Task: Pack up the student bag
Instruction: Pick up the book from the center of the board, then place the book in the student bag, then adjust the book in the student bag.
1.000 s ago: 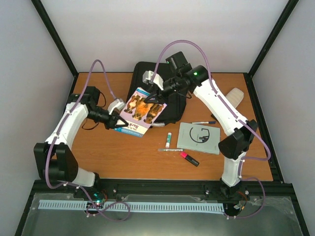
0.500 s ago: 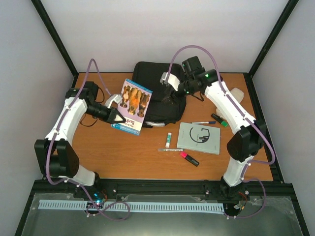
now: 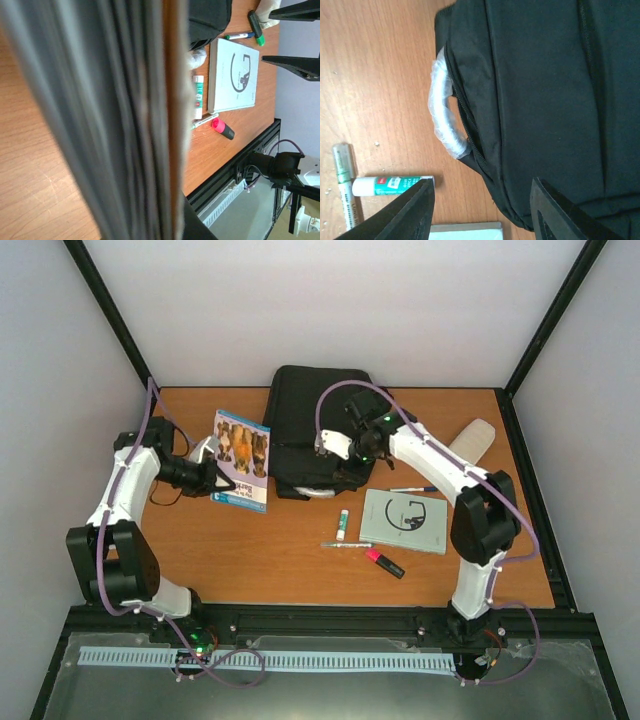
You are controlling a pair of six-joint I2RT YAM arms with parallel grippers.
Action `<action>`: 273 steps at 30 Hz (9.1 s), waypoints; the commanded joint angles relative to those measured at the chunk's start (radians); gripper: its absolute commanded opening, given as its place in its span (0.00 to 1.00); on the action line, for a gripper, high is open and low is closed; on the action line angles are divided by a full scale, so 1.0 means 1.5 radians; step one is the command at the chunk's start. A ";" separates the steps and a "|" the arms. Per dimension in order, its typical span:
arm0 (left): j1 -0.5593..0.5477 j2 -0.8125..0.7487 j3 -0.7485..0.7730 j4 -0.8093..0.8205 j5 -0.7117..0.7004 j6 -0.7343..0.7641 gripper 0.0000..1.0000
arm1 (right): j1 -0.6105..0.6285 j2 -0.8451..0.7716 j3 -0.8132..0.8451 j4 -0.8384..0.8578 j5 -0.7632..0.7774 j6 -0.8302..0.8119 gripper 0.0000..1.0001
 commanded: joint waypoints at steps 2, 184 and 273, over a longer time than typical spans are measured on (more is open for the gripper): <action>0.004 -0.045 -0.020 0.052 -0.031 -0.036 0.01 | 0.026 0.047 0.001 0.016 0.055 -0.017 0.55; -0.340 0.300 0.249 0.144 -0.291 0.423 0.52 | -0.146 -0.323 -0.270 0.197 -0.231 0.521 0.66; -0.379 0.252 0.399 0.326 -0.126 -0.174 0.01 | -0.168 -0.099 -0.488 0.468 -0.438 0.885 0.09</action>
